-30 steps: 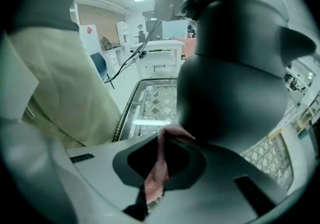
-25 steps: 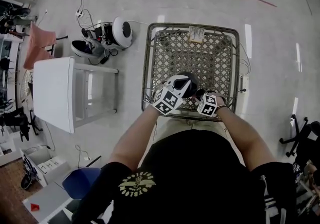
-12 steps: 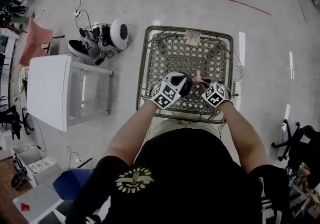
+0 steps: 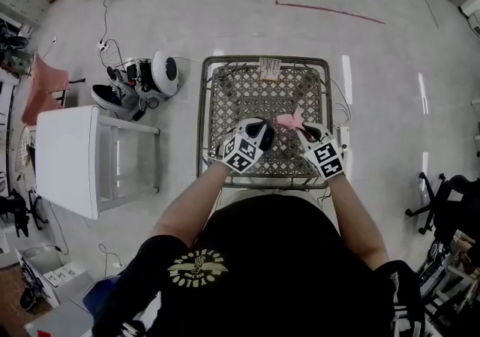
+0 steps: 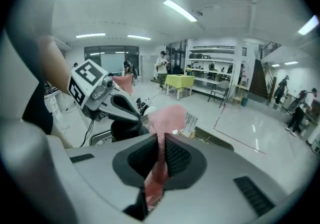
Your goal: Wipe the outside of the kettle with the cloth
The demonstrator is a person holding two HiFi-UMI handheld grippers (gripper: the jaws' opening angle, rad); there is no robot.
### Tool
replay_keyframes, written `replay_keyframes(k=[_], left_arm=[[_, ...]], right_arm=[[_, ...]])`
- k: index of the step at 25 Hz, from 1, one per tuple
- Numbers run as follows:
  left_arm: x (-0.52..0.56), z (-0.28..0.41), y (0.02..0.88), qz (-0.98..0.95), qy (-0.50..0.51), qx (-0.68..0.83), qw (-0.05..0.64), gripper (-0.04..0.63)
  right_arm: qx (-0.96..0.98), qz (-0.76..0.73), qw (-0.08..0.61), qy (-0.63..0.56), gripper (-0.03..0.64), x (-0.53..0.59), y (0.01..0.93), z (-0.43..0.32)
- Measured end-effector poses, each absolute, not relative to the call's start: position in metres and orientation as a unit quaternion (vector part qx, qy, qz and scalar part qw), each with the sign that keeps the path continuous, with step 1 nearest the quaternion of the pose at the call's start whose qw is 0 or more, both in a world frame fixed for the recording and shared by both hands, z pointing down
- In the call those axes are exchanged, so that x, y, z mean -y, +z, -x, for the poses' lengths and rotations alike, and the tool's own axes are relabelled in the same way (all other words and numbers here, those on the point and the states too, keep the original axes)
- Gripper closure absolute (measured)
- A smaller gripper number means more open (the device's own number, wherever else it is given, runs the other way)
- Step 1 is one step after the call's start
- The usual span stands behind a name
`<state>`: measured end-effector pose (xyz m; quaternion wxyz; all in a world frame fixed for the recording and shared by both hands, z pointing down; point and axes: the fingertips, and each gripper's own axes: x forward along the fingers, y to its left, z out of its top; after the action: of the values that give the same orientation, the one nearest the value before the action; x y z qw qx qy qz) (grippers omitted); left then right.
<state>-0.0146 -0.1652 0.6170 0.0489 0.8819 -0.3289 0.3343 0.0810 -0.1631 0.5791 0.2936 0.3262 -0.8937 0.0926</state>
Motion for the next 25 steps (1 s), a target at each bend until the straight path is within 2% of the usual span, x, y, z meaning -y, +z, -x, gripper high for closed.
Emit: replay_keyframes(k=[7, 14, 21, 25], left_arm=[[0.163, 0.008, 0.619, -0.886, 0.343, 0.304, 0.065, 0.588], [0.171, 0.022, 0.575, -0.898, 0.228, 0.363, 0.096, 0.588], [0.179, 0.093, 0.497, -0.858, 0.092, 0.491, 0.118, 0.588], [0.176, 0.114, 0.473, -0.85, 0.087, 0.511, 0.093, 0.588]], right_arm=[[0.884, -0.377, 0.252, 0.113, 0.598, 0.156, 0.541, -0.113], [0.872, -0.419, 0.227, 0.111, 0.598, 0.157, 0.514, -0.145], [0.862, -0.424, 0.256, 0.107, 0.597, 0.16, 0.519, -0.163], [0.86, -0.415, 0.277, 0.104, 0.597, 0.16, 0.533, -0.163]])
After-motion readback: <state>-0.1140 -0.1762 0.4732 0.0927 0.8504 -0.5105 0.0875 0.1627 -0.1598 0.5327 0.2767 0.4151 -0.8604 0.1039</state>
